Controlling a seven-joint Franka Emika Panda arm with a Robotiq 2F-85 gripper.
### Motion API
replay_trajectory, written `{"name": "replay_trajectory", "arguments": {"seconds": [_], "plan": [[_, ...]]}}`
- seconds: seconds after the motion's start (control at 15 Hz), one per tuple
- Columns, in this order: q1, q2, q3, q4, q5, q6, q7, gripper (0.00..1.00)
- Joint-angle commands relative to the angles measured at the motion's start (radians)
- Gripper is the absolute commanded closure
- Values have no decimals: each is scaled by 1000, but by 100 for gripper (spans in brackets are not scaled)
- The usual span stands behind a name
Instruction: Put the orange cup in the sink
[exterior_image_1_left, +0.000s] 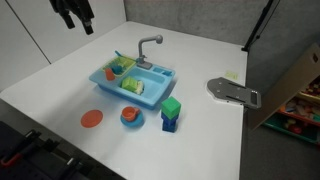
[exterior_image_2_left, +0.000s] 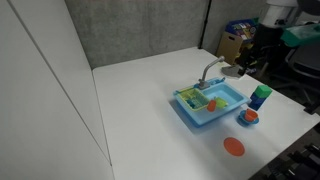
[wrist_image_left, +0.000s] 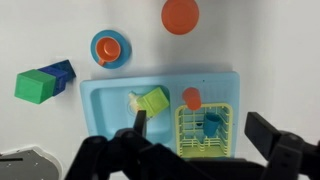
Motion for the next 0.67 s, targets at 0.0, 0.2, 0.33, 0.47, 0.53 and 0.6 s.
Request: {"name": "replay_trajectory", "arguments": {"seconds": [0.0,0.2,0.33,0.47,0.53,0.6], "plan": [[19,127,-3,58,-1,88,52,0],[34,213,-11,75,-5,151,81,0],[43,262,-18,86,-11,180,99,0],[54,294,-29,98,-15,190,124,0],[60,290,-39,99,-28,178,149,0],[56,276,-33,68,1,189,93,0]]}}
